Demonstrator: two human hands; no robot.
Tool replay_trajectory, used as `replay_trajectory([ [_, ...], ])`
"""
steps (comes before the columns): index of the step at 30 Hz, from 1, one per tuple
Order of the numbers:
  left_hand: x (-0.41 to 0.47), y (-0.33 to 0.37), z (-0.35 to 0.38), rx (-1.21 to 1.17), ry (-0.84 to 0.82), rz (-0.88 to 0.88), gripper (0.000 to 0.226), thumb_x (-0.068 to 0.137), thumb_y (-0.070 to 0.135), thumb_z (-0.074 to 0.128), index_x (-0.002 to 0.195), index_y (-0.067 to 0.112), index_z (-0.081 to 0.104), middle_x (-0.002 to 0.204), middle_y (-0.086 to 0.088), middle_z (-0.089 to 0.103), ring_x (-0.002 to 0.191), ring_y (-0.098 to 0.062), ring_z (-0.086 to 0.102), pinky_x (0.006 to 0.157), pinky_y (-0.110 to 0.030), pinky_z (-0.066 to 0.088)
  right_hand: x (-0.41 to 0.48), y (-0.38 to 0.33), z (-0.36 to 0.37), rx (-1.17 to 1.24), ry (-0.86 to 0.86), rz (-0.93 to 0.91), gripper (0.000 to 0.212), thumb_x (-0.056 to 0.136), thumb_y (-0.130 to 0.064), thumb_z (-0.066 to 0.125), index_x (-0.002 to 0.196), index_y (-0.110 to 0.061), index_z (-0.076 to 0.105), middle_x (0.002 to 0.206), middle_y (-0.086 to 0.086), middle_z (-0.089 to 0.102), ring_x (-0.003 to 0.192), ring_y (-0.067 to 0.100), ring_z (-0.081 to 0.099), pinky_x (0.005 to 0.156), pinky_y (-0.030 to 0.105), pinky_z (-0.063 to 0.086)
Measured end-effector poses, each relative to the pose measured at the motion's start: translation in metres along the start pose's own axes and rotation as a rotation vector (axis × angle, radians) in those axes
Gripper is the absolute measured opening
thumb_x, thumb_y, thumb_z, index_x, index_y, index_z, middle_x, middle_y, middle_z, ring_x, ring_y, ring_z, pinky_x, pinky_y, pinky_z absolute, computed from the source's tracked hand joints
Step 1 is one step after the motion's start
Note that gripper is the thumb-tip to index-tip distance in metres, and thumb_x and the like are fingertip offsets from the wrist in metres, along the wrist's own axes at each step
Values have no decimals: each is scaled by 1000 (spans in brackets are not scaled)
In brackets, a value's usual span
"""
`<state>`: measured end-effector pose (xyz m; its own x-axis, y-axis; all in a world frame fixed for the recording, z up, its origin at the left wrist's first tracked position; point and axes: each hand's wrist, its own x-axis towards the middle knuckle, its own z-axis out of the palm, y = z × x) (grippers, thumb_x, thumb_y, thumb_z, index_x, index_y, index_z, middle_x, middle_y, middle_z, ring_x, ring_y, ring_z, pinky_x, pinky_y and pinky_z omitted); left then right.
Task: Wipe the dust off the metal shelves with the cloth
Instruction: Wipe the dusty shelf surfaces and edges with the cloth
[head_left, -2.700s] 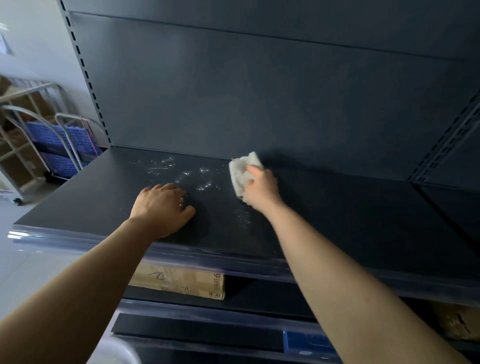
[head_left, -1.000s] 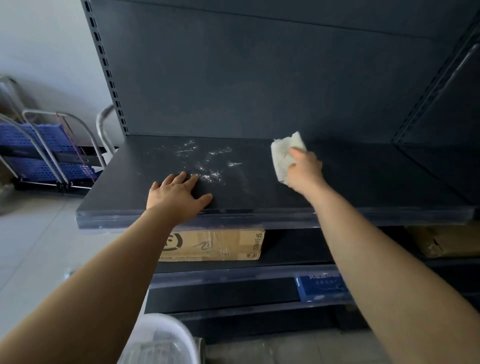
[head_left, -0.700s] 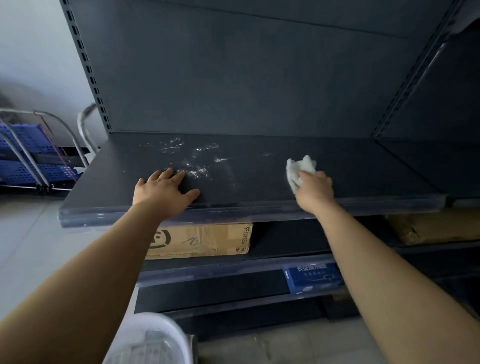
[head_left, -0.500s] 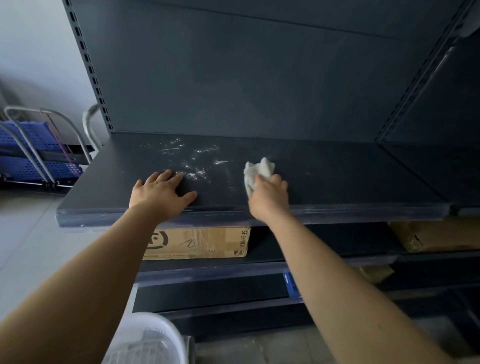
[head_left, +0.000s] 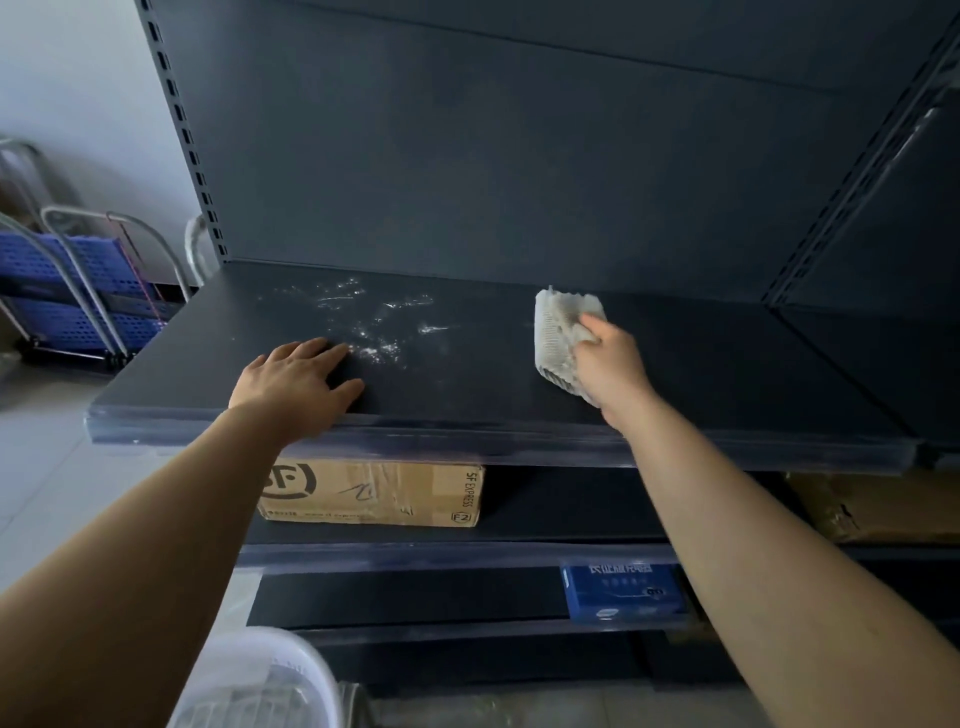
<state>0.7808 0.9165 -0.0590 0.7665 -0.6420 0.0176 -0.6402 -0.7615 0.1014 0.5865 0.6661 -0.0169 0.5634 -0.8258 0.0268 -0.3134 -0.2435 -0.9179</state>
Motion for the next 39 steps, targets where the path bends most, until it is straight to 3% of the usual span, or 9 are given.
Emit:
replay_trajectory([
  [6,2,2,0,14,14,-5,65,89,63,26,147,36,22,157,8,21,143,-21,19,115,-42,19,11,21,-8,19,-48,127,33,88,-19,47,115,-24,66,129,2,57,107,17,58,92,28,46],
  [10,0,3,0,22,-7,4,65,89,63,24,148,36,18,158,7,17,144,-21,16,116,-42,17,6,20,-1,-818,104,5,65,59,-75,45,98,-26,64,124,3,40,115,27,36,97,36,33],
  [13,1,1,0,33,-24,18,66,89,63,23,149,35,17,158,5,16,145,-22,15,116,-43,16,-2,22,8,-978,138,-140,65,67,-64,59,112,-18,60,121,7,48,110,28,43,92,36,37],
  [16,3,1,-1,32,-36,29,67,88,64,24,148,34,19,158,5,18,144,-22,16,115,-44,18,-3,18,8,-819,141,-159,34,84,-31,55,109,-9,61,114,12,59,101,29,55,84,36,47],
  [20,5,1,-5,50,-20,63,68,88,64,26,146,29,25,154,3,28,141,-23,26,111,-45,25,-7,-5,7,-257,114,-125,35,85,-24,51,120,-22,56,112,1,64,102,23,60,79,31,48],
  [24,0,3,-9,14,21,83,65,88,63,26,144,29,31,150,3,36,138,-23,32,110,-45,27,-20,-3,22,-591,-125,-222,49,91,-22,48,139,-31,42,120,13,54,110,31,54,91,37,46],
  [30,-3,11,-16,-10,50,139,65,89,62,24,142,27,34,149,3,39,138,-24,32,110,-45,26,-13,-2,31,-725,-122,-319,45,90,-15,45,133,-30,50,120,13,50,109,33,50,93,42,47],
  [35,-7,13,-16,-12,34,144,65,90,61,25,145,26,31,151,3,36,140,-23,29,111,-44,24,-11,1,32,-655,-119,-264,38,88,-14,48,124,-21,58,113,10,56,105,28,56,83,37,52],
  [39,-7,14,-15,-10,25,142,66,91,62,26,146,26,28,152,2,33,141,-24,27,113,-46,22,0,-11,13,-255,86,-104,25,88,-15,46,107,-13,62,105,11,68,87,27,66,63,26,50],
])
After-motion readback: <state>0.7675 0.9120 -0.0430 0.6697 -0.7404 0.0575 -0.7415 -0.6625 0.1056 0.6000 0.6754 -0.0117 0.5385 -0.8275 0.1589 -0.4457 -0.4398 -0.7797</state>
